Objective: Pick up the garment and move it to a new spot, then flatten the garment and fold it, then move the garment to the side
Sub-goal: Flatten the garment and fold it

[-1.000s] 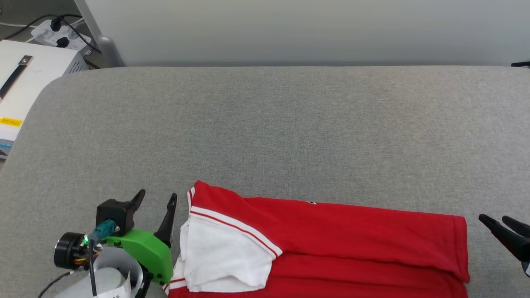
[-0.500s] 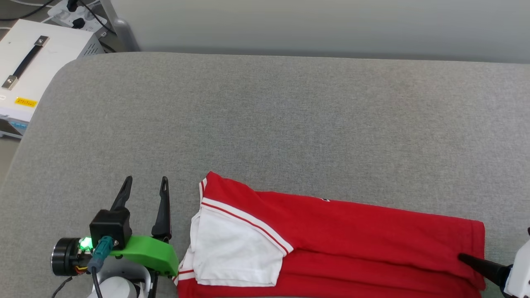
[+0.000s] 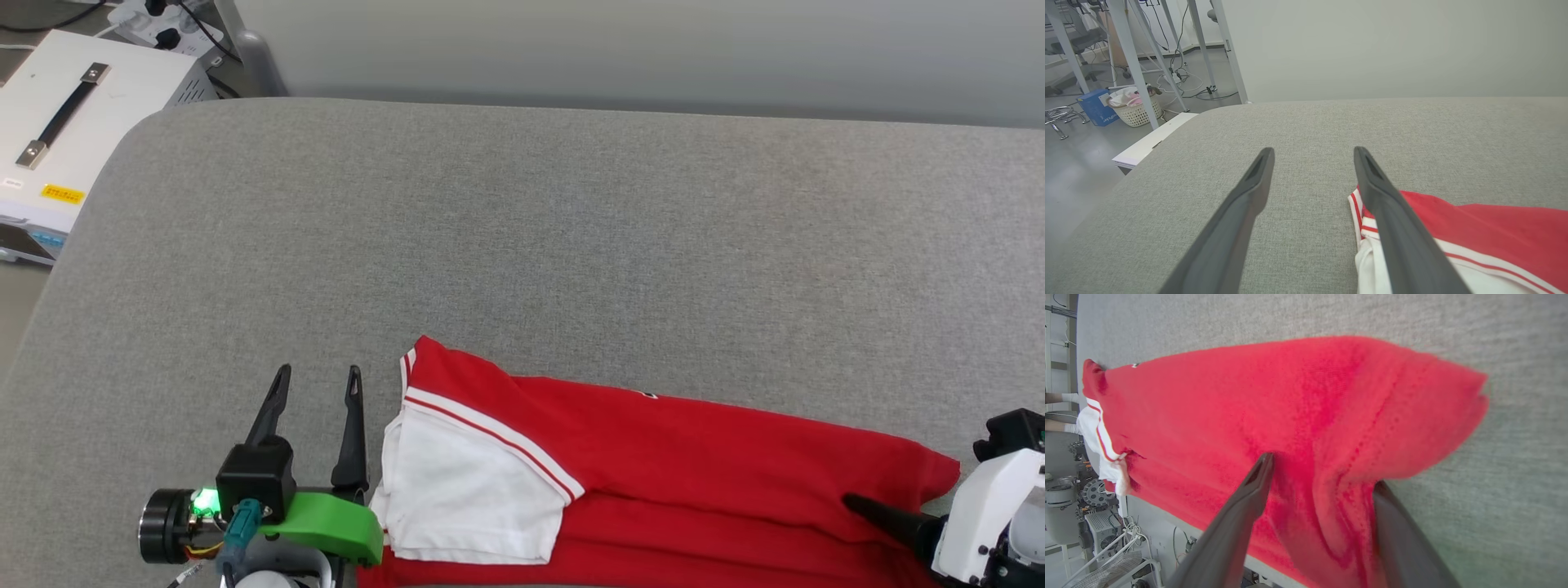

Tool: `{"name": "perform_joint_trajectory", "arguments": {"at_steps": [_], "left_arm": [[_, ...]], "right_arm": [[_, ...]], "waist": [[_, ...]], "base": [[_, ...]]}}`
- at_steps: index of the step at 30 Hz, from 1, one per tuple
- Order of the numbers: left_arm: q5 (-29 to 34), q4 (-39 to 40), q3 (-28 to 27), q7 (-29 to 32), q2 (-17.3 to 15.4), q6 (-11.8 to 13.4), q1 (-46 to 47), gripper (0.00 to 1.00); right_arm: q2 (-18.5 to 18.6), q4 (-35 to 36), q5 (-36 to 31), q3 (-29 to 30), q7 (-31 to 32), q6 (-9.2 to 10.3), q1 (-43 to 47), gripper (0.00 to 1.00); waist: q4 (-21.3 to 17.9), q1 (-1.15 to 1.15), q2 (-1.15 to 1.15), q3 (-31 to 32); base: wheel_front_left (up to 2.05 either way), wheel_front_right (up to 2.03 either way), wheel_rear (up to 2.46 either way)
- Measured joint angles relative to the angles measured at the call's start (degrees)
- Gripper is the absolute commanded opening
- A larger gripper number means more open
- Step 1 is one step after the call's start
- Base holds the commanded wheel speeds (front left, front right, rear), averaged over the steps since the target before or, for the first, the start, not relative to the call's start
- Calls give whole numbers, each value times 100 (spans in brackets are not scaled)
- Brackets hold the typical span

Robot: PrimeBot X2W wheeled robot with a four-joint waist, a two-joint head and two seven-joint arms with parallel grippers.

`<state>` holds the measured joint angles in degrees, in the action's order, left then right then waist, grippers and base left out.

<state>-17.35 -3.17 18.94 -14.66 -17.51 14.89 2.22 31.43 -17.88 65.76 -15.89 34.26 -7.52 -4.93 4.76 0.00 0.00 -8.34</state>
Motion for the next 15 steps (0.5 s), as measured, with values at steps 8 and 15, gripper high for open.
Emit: {"name": "perform_joint_trajectory", "arguments": {"at_steps": [8,15], "left_arm": [[537,-93,-488,0,355,-319,-143,100],[850,-134,-781,0,537,-601,-253,100]], "right_arm": [[143,-247,-43,-152,-474,-4,-47,0],[565,-452,34,20,-694,-7,-49,0]], "waist": [[-25,0,0,103],[-68,0,0,252]], "base": [[0,0,0],[0,0,0]]}}
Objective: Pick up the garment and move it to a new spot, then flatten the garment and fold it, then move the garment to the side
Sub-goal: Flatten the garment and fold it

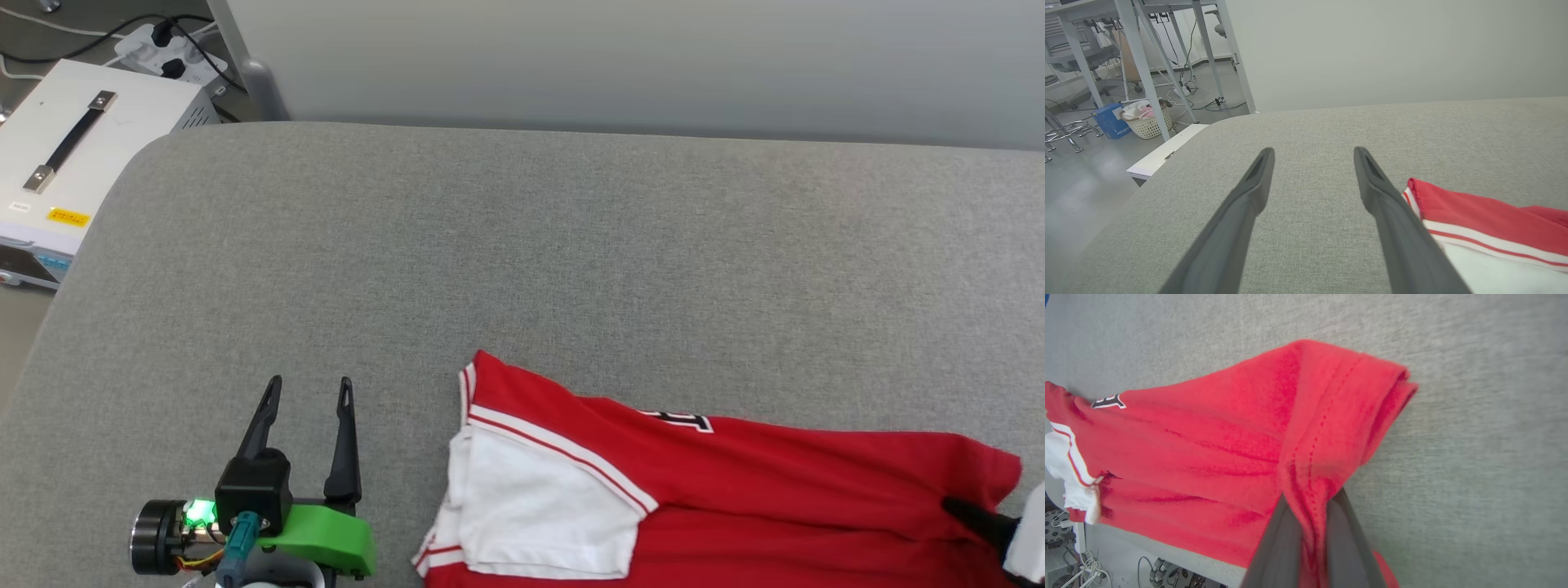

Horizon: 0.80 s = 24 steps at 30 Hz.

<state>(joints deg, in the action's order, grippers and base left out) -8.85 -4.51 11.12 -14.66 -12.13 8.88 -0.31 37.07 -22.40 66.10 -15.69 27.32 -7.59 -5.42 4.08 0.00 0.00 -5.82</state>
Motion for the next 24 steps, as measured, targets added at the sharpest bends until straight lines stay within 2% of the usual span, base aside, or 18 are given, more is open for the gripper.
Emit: {"name": "perform_joint_trajectory", "arguments": {"at_steps": [6,10,17,21,24], "left_arm": [[193,-26,-114,0,136,-174,-98,100],[288,-55,-218,0,165,-268,-110,100],[375,-76,-339,0,283,-368,-189,100],[437,-78,-353,0,333,-424,-201,100],[463,-83,-367,0,358,-487,-200,100]], "right_arm": [[682,-222,16,307,-62,0,47,0],[854,-21,118,339,105,4,179,0],[748,1437,492,162,601,5,397,0],[466,2191,523,-105,902,5,376,0],[263,2482,364,-360,1103,5,202,0]], "waist": [[-21,0,0,113],[-21,0,0,170],[-11,0,0,248],[41,0,0,242],[87,0,0,219]], "base": [[0,0,0],[0,0,0],[0,0,0],[0,0,0],[0,0,0]]}}
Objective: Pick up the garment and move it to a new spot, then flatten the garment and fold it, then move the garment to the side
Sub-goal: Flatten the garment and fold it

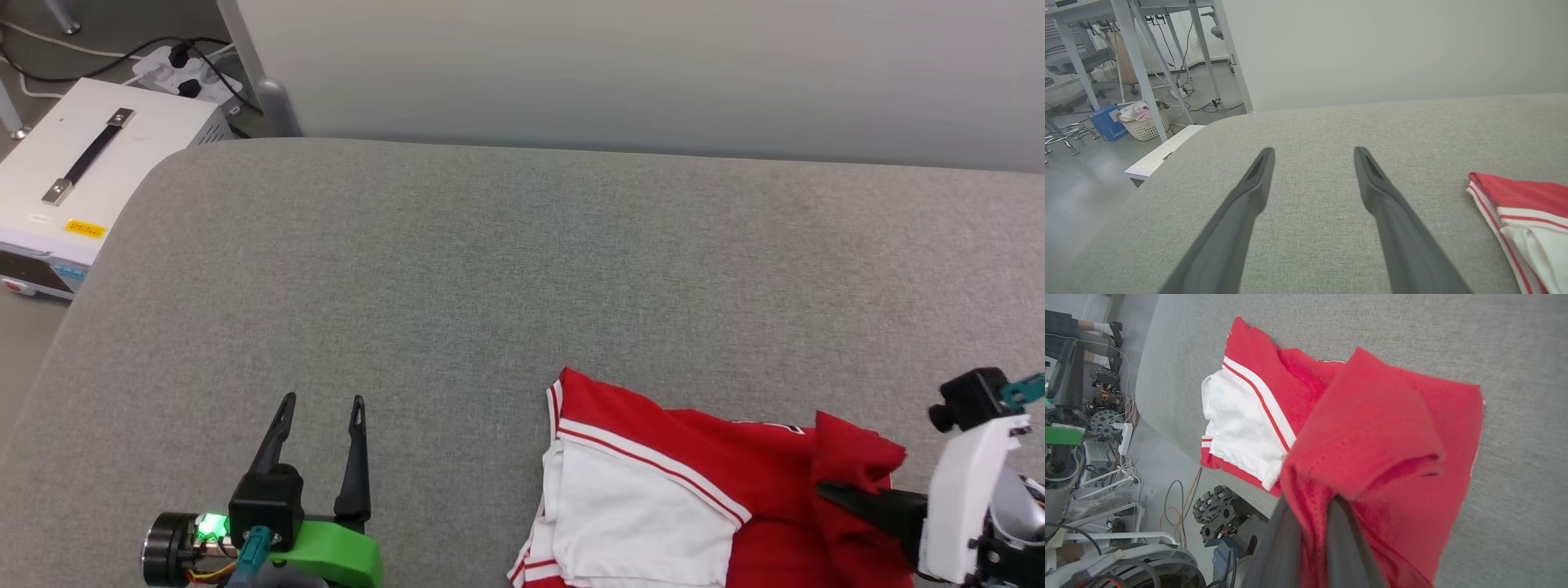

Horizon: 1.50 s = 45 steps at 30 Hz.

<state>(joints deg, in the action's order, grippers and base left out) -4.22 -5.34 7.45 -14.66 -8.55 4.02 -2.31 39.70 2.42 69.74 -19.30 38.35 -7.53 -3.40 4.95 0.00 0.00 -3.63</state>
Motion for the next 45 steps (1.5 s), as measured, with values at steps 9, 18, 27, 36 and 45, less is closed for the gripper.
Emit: {"name": "perform_joint_trajectory", "arguments": {"at_steps": [9,18,27,36,45], "left_arm": [[113,-55,2,0,147,-104,54,100],[167,-93,16,0,257,-134,208,100],[192,-144,5,0,303,-170,271,100],[224,-154,-63,0,303,-174,236,100],[224,-125,-143,0,303,-175,116,100]], "right_arm": [[-936,-187,-938,-1120,336,0,-1308,0],[-1656,-1528,-1594,-2013,-3,0,-2132,0],[-1774,-2328,-1837,-2677,-767,-2,-2375,100],[-1201,-1552,-2141,-2471,-2138,0,-2400,100],[-1237,-1345,-3638,-651,-3869,0,-1920,100]], "waist": [[171,0,0,-193],[339,0,0,-418],[375,0,0,-488],[171,0,0,-243],[-126,-1,0,-8]], "base": [[0,0,0],[0,0,0],[0,0,0],[0,0,0],[0,0,0]]}}
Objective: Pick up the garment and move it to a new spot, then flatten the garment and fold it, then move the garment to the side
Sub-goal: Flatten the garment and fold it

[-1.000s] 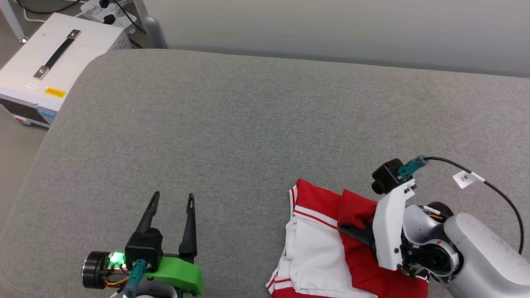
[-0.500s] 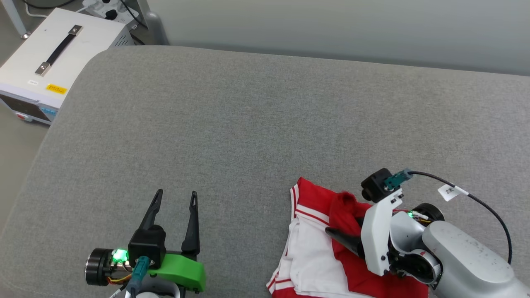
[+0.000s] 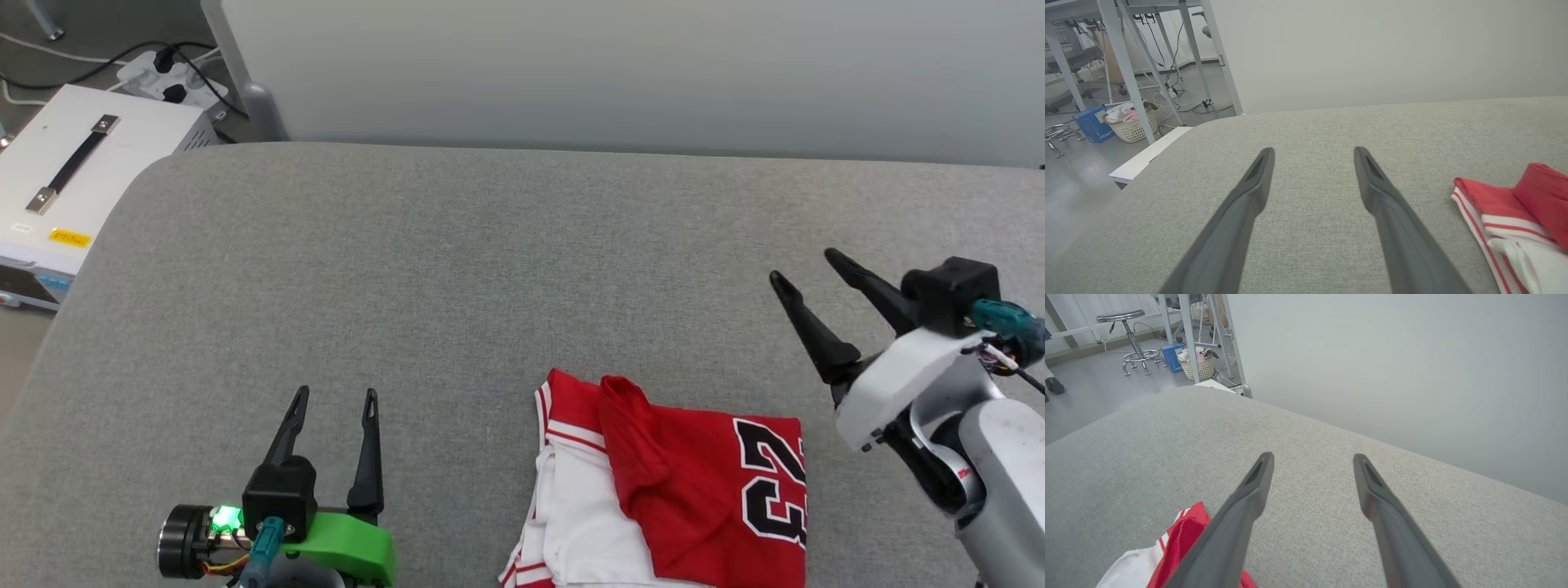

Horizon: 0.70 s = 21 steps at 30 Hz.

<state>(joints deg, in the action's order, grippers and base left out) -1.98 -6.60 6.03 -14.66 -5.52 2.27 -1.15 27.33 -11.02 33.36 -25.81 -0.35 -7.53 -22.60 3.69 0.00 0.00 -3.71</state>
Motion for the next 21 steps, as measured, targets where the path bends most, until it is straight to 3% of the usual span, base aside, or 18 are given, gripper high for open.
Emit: {"name": "perform_joint_trajectory", "arguments": {"at_steps": [6,9,16,21], "left_arm": [[0,18,-15,0,1,-3,-21,100],[-1,74,-22,0,2,-5,-27,100],[-9,204,-54,0,7,-53,-141,100],[-40,297,-64,0,13,-81,-154,100]], "right_arm": [[-397,77,-1162,1241,-907,0,756,100],[-787,157,-1512,1789,-1212,0,1217,100],[-1488,622,-1969,2564,-1413,0,2007,100],[-1812,958,-2108,2716,-1423,0,2488,100]], "waist": [[-131,0,0,136],[-165,0,0,185],[-181,0,0,232],[-189,0,0,251]], "base": [[0,0,0],[0,0,0],[0,0,0],[0,0,0]]}}
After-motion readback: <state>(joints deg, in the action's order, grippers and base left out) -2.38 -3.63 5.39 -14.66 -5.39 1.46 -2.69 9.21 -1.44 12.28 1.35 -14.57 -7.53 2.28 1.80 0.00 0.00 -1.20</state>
